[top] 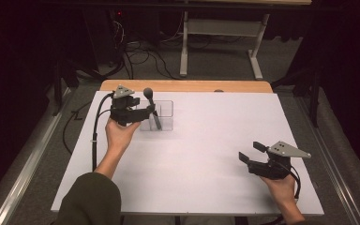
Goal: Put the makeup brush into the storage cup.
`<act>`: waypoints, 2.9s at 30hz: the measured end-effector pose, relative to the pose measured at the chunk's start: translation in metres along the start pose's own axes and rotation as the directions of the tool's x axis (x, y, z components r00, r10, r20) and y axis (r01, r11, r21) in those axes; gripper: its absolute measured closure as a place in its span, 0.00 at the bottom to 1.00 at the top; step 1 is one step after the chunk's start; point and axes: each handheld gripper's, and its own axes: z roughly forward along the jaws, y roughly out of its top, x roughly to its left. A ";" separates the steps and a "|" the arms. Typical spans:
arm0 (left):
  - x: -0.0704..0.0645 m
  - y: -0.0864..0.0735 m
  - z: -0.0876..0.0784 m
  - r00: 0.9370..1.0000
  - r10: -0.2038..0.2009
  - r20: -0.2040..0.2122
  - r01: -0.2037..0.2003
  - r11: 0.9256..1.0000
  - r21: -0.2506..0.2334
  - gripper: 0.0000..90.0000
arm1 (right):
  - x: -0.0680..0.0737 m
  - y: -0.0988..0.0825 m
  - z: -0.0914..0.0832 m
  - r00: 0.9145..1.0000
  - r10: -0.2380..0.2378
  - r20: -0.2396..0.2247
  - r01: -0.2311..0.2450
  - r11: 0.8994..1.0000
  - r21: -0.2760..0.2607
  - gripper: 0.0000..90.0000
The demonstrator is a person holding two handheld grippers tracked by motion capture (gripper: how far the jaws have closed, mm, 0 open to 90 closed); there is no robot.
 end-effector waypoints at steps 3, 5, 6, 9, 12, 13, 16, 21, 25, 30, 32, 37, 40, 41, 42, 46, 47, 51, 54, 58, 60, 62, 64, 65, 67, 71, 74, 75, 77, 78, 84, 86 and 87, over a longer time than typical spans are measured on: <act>0.000 -0.001 -0.002 1.000 -0.002 0.002 0.002 1.000 -0.004 0.35 | 0.000 0.000 0.000 1.000 0.005 0.000 -0.005 1.000 0.000 0.31; 0.000 -0.001 -0.003 1.000 -0.002 0.005 0.002 1.000 -0.006 0.35 | 0.000 0.000 0.000 1.000 0.002 0.000 -0.002 1.000 -0.001 0.31; 0.000 -0.001 -0.003 1.000 -0.001 0.006 0.001 1.000 -0.006 0.35 | 0.000 0.000 0.000 1.000 0.001 0.000 -0.001 1.000 0.000 0.31; 0.000 -0.001 -0.005 1.000 0.001 0.012 -0.001 1.000 -0.008 0.35 | 0.000 0.000 0.000 1.000 -0.001 0.000 0.001 1.000 0.000 0.31; -0.001 0.000 -0.008 1.000 0.001 0.015 -0.001 1.000 -0.014 0.35 | 0.000 0.000 0.000 1.000 0.005 0.000 -0.005 1.000 0.002 0.31; -0.001 0.000 -0.008 1.000 0.002 0.016 -0.001 1.000 -0.015 0.35 | 0.000 0.000 0.000 1.000 0.000 0.000 0.000 1.000 0.001 0.31; -0.001 0.000 -0.010 1.000 0.004 0.021 -0.003 1.000 -0.016 0.35 | 0.000 0.000 0.000 1.000 -0.001 -0.001 0.001 1.000 0.000 0.31; -0.003 0.000 -0.013 1.000 0.008 0.028 -0.008 1.000 -0.020 0.34 | 0.000 0.000 0.000 1.000 0.000 0.000 0.000 1.000 0.000 0.31; -0.004 0.000 -0.015 0.999 0.013 0.034 -0.012 1.000 -0.022 0.34 | 0.000 0.000 0.000 1.000 0.000 0.000 0.000 1.000 -0.001 0.31; -0.006 -0.001 -0.018 0.999 0.019 0.040 -0.018 1.000 -0.023 0.34 | 0.000 0.000 0.000 1.000 0.001 0.001 -0.001 1.000 -0.001 0.31; -0.006 -0.001 -0.019 0.999 0.021 0.042 -0.020 0.999 -0.026 0.34 | 0.000 0.000 0.000 1.000 -0.001 0.001 0.001 1.000 -0.001 0.31; -0.007 -0.001 -0.023 0.999 0.025 0.047 -0.023 0.999 -0.033 0.34 | 0.000 0.000 0.000 1.000 0.002 -0.003 -0.002 1.000 0.000 0.31; -0.008 -0.001 -0.025 0.998 0.026 0.050 -0.024 0.999 -0.036 0.34 | 0.000 0.000 0.000 1.000 -0.001 -0.001 0.001 1.000 0.000 0.31; -0.008 -0.001 -0.026 0.998 0.028 0.051 -0.026 0.999 -0.036 0.34 | 0.000 0.000 0.000 1.000 0.000 0.001 0.000 1.000 0.000 0.31; -0.008 -0.001 -0.026 0.998 0.027 0.053 -0.025 0.999 -0.038 0.34 | 0.000 0.000 0.000 1.000 0.000 0.001 0.000 1.000 0.000 0.31; -0.008 -0.002 -0.029 0.998 0.030 0.056 -0.027 0.999 -0.041 0.34 | 0.000 0.000 0.000 1.000 0.000 0.001 0.000 1.000 0.000 0.31; -0.009 -0.002 -0.029 0.998 0.026 0.057 -0.024 0.999 -0.045 0.34 | 0.000 0.000 0.000 1.000 0.000 0.001 0.000 1.000 0.000 0.31; -0.009 -0.003 -0.032 0.998 0.028 0.058 -0.026 0.999 -0.047 0.35 | 0.000 0.000 0.000 1.000 -0.001 0.000 0.001 1.000 0.000 0.31; -0.009 -0.004 -0.034 0.998 0.027 0.060 -0.024 0.998 -0.057 0.35 | 0.001 0.000 0.000 1.000 0.003 0.000 -0.003 1.000 0.002 0.31; -0.011 -0.005 -0.038 0.997 0.032 0.065 -0.027 0.997 -0.067 0.35 | 0.000 0.000 0.000 1.000 -0.001 0.000 0.001 1.000 0.000 0.31; -0.011 -0.005 -0.040 0.997 0.037 0.066 -0.033 0.997 -0.068 0.35 | 0.001 0.000 0.000 1.000 0.002 0.001 -0.002 1.000 0.002 0.31; -0.012 -0.005 -0.041 0.997 0.038 0.070 -0.033 0.997 -0.071 0.35 | 0.001 0.000 0.000 1.000 0.006 -0.001 -0.006 1.000 0.003 0.31; -0.012 -0.006 -0.043 0.997 0.038 0.072 -0.032 0.997 -0.075 0.35 | 0.001 0.000 0.000 1.000 0.004 -0.001 -0.004 1.000 0.002 0.31; -0.012 -0.006 -0.044 0.997 0.039 0.072 -0.033 0.997 -0.075 0.35 | 0.000 0.000 0.000 1.000 0.001 -0.001 -0.001 1.000 0.000 0.31; -0.012 -0.007 -0.045 0.997 0.040 0.071 -0.035 0.997 -0.074 0.35 | 0.000 0.000 0.000 1.000 0.002 -0.001 -0.002 1.000 0.000 0.31; -0.011 -0.008 -0.049 0.997 0.037 0.074 -0.031 0.996 -0.080 0.35 | 0.001 0.000 0.000 1.000 0.004 -0.001 -0.004 1.000 0.003 0.31; -0.011 -0.009 -0.051 0.997 0.042 0.071 -0.036 0.996 -0.079 0.35 | 0.000 0.000 0.000 1.000 0.000 0.003 0.000 1.000 0.000 0.31; -0.010 -0.009 -0.051 0.997 0.044 0.070 -0.038 0.996 -0.079 0.35 | 0.000 0.000 0.000 1.000 0.001 0.003 -0.001 1.000 0.000 0.31; -0.010 -0.009 -0.053 0.996 0.046 0.070 -0.040 0.996 -0.078 0.35 | 0.000 0.000 0.000 1.000 0.000 0.003 0.000 1.000 0.000 0.31; -0.010 -0.009 -0.054 0.996 0.045 0.071 -0.039 0.996 -0.081 0.35 | 0.000 0.000 0.000 1.000 0.000 0.001 0.000 1.000 -0.001 0.31; -0.010 -0.009 -0.059 0.996 0.050 0.072 -0.044 0.995 -0.085 0.35 | 0.000 0.000 0.000 1.000 0.000 0.000 0.000 1.000 0.002 0.31; -0.010 -0.009 -0.061 0.996 0.050 0.074 -0.044 0.995 -0.088 0.35 | 0.000 0.000 0.000 1.000 0.001 0.001 -0.001 1.000 0.002 0.31; -0.011 -0.010 -0.062 0.996 0.051 0.075 -0.045 0.995 -0.089 0.35 | 0.000 0.000 0.000 1.000 -0.001 0.000 0.001 1.000 0.002 0.31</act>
